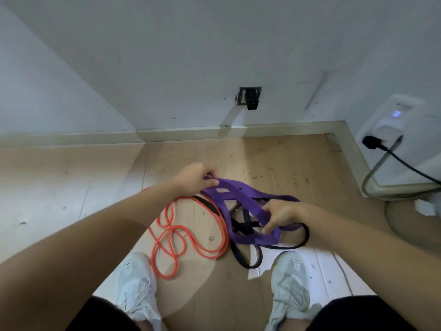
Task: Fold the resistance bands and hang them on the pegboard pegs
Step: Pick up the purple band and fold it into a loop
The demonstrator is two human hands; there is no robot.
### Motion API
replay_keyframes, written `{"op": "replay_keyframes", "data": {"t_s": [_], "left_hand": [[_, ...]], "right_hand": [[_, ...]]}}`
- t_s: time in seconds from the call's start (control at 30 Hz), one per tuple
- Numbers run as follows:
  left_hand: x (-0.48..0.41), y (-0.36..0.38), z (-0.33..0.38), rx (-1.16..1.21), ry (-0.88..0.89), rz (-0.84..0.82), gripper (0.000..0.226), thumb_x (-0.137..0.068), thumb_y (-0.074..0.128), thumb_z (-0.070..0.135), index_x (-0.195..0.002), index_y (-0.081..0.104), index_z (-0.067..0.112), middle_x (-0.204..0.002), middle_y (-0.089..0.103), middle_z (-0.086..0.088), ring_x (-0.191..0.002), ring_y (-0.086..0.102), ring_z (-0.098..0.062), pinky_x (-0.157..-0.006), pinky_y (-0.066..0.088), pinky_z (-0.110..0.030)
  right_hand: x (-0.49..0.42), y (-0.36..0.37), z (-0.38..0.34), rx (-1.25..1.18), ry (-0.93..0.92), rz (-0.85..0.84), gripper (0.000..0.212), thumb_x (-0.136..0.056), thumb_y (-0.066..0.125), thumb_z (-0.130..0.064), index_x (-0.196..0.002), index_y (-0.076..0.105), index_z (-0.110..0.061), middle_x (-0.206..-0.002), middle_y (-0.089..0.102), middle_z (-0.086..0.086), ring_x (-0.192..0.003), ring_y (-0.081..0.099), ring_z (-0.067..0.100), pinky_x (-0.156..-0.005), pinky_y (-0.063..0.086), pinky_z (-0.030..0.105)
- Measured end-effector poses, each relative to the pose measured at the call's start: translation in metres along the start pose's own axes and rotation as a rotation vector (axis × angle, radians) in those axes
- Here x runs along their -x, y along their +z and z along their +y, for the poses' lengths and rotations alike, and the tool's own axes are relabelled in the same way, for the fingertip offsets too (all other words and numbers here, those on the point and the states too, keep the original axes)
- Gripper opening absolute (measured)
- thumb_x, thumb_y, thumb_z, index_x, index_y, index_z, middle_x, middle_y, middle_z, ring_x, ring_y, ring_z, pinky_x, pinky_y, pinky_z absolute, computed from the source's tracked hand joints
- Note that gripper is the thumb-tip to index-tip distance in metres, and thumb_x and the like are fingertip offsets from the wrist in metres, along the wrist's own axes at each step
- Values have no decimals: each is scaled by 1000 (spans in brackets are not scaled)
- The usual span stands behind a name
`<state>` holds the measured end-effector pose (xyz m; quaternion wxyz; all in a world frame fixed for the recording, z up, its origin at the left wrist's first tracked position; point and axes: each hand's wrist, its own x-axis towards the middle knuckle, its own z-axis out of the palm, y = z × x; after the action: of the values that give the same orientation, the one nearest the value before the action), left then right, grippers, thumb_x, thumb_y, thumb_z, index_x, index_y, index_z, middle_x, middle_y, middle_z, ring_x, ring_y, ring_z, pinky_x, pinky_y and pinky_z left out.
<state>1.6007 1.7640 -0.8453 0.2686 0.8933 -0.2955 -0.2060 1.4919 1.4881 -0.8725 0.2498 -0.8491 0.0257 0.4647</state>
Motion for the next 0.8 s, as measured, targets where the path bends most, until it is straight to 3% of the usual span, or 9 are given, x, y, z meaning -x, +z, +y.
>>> {"op": "replay_keyframes", "data": {"t_s": [0.13,0.23,0.3,0.37,0.43,0.5,0.6,0.7,0.8], "left_hand": [[10,-94,35,64,19,219,5,-94,71,17,-90,68,16,-77,65,4,-70,58,-13,-66,44,-24],[27,-145,62,38,25,390,5,-95,68,18,-92,68,15,-78,63,5,-67,56,-11,-58,41,-11],[38,-170,84,52,42,514,4,-96,68,18,-92,68,16,-74,60,9,-64,53,-6,-57,41,-10],[48,-191,103,77,84,666,3,-95,68,19,-93,67,17,-73,59,11,-65,53,-6,-61,42,-13],[59,-209,119,120,138,843,3,-93,67,23,-92,66,21,-76,61,10,-68,58,-14,-67,50,-29],[69,-225,135,177,189,1039,3,-92,66,27,-92,63,25,-81,63,9,-73,62,-20,-70,55,-39],[83,-249,158,209,245,1275,3,-95,62,26,-95,60,24,-89,60,14,-80,60,-8,-74,54,-30],[91,-264,157,233,213,1251,12,-97,60,27,-90,56,37,-91,61,18,-86,65,-12,-76,59,-37],[94,-256,134,308,108,1107,12,-101,59,24,-93,55,34,-99,65,7,-92,69,-17,-70,64,-41]], "right_hand": [[19,-16,-4,-33,4,63,28,-75,85,-25,-98,74,-13,-90,73,2,-84,65,15,-82,51,29],[37,-21,-19,-104,-40,99,25,-79,83,-15,-101,74,-9,-84,73,0,-75,63,10,-71,50,20],[44,-22,-31,-154,-91,94,25,-81,80,-11,-104,72,-4,-91,74,10,-73,62,13,-62,49,18],[51,-20,-46,-171,-157,67,16,-84,77,-6,-99,72,-7,-91,73,10,-74,63,13,-64,52,18],[55,-17,-58,-193,-211,86,15,-82,79,-5,-91,74,-16,-79,74,-4,-69,67,6,-77,57,28],[61,-14,-73,-227,-266,105,15,-80,81,-6,-85,75,-18,-70,73,-9,-64,66,1,-73,59,28],[66,-13,-92,-193,-350,208,15,-82,81,-15,-76,68,-21,-64,66,-13,-62,60,1,-63,47,17],[75,-23,-98,-318,-361,387,3,-88,71,-13,-87,68,-14,-79,68,2,-73,65,19,-65,51,29],[95,-50,-89,-294,-274,522,12,-94,62,-10,-105,66,-14,-93,70,7,-79,71,18,-60,55,23]]}}
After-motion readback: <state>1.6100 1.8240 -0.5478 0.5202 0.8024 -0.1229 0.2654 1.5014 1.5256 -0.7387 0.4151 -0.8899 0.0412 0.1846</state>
